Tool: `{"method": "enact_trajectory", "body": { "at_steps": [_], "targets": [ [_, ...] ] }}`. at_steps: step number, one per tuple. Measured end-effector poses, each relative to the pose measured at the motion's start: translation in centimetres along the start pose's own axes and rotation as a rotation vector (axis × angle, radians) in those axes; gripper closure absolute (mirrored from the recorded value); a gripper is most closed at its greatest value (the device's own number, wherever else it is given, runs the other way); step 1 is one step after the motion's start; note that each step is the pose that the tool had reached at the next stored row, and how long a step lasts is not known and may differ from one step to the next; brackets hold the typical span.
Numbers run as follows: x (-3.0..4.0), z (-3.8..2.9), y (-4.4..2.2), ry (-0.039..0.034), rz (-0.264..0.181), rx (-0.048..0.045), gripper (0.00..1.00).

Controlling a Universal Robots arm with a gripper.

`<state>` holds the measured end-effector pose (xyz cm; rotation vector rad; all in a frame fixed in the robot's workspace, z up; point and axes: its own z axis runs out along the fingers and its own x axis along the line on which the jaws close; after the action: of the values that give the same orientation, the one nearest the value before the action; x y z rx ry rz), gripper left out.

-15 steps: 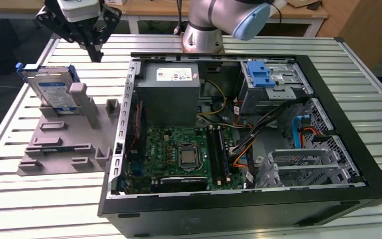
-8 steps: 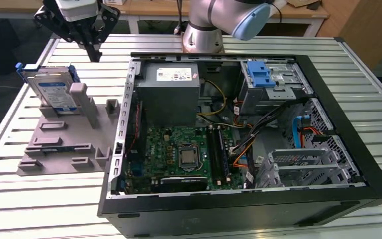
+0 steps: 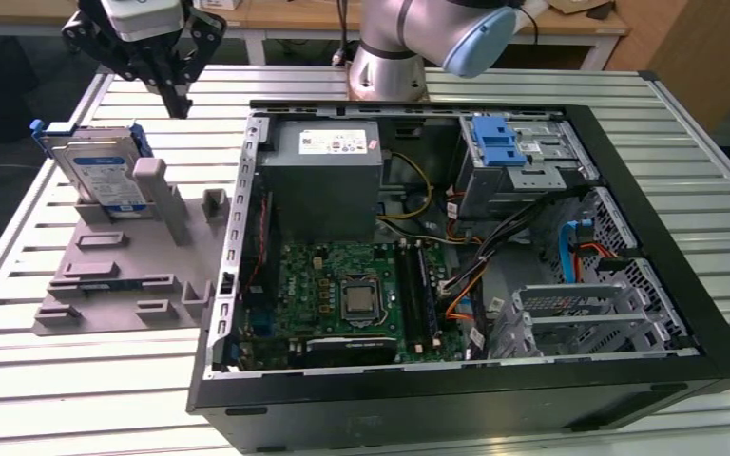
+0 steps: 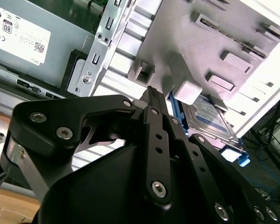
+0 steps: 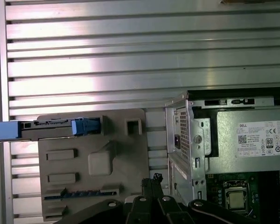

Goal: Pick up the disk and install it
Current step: 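Reach for the disk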

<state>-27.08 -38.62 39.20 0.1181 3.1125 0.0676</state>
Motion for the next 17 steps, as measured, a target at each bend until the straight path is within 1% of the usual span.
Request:
{"method": "enact_trajectory", "body": {
  "at_steps": [9,17],
  "targets": [
    [0.93,-0.01,0.15,0.0000,0.000,0.0000,0.89],
    [2.03,-0.01,0.34,0.0000,0.000,0.0000,0.89]
  ]
}}
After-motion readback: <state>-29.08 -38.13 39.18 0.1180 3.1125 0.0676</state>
